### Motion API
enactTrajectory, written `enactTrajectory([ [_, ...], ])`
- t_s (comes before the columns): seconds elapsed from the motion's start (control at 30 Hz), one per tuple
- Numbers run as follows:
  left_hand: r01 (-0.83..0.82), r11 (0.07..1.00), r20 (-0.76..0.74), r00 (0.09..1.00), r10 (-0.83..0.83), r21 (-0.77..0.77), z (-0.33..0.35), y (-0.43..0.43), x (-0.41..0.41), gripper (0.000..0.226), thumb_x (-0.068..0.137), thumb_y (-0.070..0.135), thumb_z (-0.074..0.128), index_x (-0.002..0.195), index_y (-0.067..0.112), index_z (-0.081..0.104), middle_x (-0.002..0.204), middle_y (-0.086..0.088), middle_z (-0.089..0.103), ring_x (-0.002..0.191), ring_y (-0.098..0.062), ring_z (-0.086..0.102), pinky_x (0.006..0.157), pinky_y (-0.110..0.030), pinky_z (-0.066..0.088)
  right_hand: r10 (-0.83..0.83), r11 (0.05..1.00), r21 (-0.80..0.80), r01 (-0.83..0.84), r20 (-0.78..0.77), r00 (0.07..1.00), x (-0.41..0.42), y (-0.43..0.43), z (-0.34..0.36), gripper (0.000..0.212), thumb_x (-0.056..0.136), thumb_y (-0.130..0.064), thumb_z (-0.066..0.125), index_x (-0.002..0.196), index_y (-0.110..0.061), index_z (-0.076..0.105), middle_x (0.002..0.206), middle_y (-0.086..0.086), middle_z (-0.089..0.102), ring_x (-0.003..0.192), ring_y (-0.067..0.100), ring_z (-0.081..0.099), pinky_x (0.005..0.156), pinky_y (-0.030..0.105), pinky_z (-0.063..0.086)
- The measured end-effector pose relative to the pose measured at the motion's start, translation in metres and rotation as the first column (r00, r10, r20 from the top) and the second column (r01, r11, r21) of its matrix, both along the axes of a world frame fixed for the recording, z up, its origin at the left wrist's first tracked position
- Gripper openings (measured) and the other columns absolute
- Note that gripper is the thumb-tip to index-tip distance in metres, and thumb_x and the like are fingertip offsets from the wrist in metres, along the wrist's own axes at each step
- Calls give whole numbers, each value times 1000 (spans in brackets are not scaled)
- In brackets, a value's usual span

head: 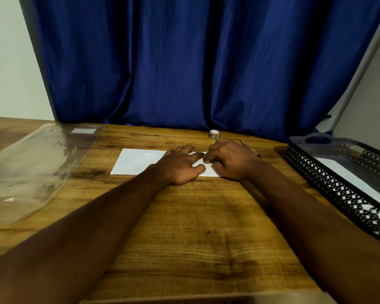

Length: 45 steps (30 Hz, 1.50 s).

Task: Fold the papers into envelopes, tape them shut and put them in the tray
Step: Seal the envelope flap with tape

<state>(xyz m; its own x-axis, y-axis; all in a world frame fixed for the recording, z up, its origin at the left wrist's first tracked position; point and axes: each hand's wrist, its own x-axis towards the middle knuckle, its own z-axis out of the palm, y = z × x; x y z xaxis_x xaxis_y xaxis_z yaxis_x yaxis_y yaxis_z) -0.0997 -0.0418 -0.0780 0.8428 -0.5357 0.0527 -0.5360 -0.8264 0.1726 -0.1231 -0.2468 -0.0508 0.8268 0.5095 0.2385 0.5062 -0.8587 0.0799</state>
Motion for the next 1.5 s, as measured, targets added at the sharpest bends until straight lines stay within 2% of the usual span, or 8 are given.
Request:
enactTrajectory([
  [0.17,0,1000,-3,1000,0,-8,-3,2,2,60,104,60,34,160,40,28,170,1,18,155,-22,18,123,-47,18,24,1000,-7,-23,33,999,-1,6,-1,35,90,-15,60,116,-29,80,108,-12,75,102,13,61,90,36,50],
  [0.4,6,1000,-8,1000,-6,-3,-1,2,1,61,105,59,33,162,41,24,172,2,16,156,-22,16,124,-46,14,-235,879,418,229,-36,971,-5,-12,-13,49,86,-31,48,129,-36,74,116,-15,75,104,10,67,92,39,58],
  [0.63,14,996,65,998,-9,-89,-5,5,0,67,102,62,42,163,38,24,168,3,25,153,-21,21,122,-49,17,-291,751,555,359,-210,933,6,-1,-25,41,106,-34,56,145,-24,64,144,-1,65,128,16,57,100,28,40],
  [0.77,16,989,124,992,2,-145,-4,5,0,71,100,60,49,161,38,21,158,2,33,146,-21,27,116,-49,20,-320,752,514,412,-262,910,16,2,-31,33,99,-51,63,122,-31,76,129,-5,69,123,21,59,105,42,48],
  [0.93,24,988,155,988,0,-153,-5,6,0,73,98,61,52,161,38,23,155,2,33,143,-21,28,114,-50,22,-181,516,735,440,-408,895,15,5,-28,26,88,-40,83,104,-25,69,96,-6,72,88,12,65,72,30,49],
  [1.17,1,989,262,964,39,-149,-3,5,0,78,98,62,50,163,32,17,163,1,29,150,-22,24,121,-57,12,54,312,854,417,-454,889,11,12,-23,45,89,-7,84,123,-18,57,109,8,80,102,23,77,82,38,65],
  [1.3,-10,976,402,910,100,-219,1,5,-1,56,107,46,39,159,27,32,160,1,41,147,-19,32,122,-56,7,182,157,902,403,-427,886,4,15,-16,55,88,1,82,130,-17,54,108,12,80,93,23,79,69,33,64],
  [1.5,28,923,475,863,171,-384,2,5,0,29,108,43,40,119,29,64,120,8,70,121,-16,56,113,-52,16,304,209,915,344,-395,867,-2,23,-14,61,84,7,83,133,-12,52,103,16,81,92,26,79,72,36,64],
])
